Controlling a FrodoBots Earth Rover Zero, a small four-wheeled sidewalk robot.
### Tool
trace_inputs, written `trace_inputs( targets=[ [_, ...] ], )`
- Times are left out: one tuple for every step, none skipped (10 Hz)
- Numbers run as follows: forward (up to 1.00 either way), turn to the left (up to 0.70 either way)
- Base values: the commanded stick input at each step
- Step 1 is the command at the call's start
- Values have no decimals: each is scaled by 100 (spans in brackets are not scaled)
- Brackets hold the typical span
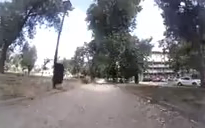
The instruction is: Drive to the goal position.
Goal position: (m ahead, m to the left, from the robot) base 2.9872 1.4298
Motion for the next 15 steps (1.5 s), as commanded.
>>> trace_inputs(
  targets=[
    [100, 0],
    [100, 0],
    [100, 0],
    [100, 0],
    [100, 0],
    [100, 0],
    [100, 0],
    [100, 0],
    [100, 0],
    [100, 0],
    [100, 0],
    [100, 0],
    [100, 0],
    [100, 0],
    [100, 0]
  ],
)
